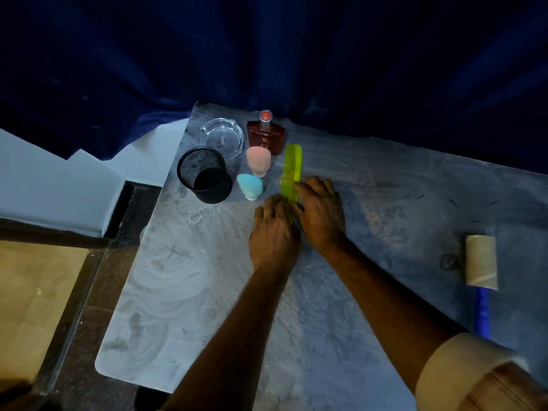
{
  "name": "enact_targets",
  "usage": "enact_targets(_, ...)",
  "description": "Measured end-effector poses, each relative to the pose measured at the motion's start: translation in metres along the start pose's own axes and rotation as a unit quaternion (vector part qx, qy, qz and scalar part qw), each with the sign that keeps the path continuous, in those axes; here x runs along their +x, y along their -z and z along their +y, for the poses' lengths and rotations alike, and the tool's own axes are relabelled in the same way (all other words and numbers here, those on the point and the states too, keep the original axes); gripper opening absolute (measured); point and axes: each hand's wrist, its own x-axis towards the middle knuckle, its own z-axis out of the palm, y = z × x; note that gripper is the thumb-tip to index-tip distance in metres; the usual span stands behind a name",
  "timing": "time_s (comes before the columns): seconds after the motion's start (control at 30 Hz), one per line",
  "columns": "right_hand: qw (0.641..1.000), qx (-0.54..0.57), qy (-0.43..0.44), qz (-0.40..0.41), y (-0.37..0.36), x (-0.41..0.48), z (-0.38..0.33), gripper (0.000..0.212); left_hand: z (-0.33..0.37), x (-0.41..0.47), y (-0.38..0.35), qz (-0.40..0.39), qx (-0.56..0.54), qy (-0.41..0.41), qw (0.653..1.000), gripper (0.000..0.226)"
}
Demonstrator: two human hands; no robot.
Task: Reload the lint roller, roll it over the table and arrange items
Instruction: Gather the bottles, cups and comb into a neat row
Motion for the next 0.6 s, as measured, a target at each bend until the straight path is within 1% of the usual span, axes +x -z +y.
enact_targets(0.3, 1.000, -0.008, 0.004, 0.001, -0.0004, 0.0012, 0.0012, 0.047, -0.0002, -0.0006, -0.0005, -0.002, 0.011, -0.004, 1.000, 0.050)
enact_targets(0.43, 1.000, -0.004, 0.004, -0.005, 0.0001, 0.0016, 0.0022, 0.049, 0.0004, -0.0001, -0.0016, 0.002, 0.021, -0.013, 1.000, 0.047)
enact_targets(0.6, 1.000, -0.009, 0.009, -0.006, 0.0012, 0.0021, 0.0018, 0.047, 0.0008, -0.0003, -0.0021, 0.003, 0.026, -0.010, 1.000, 0.051)
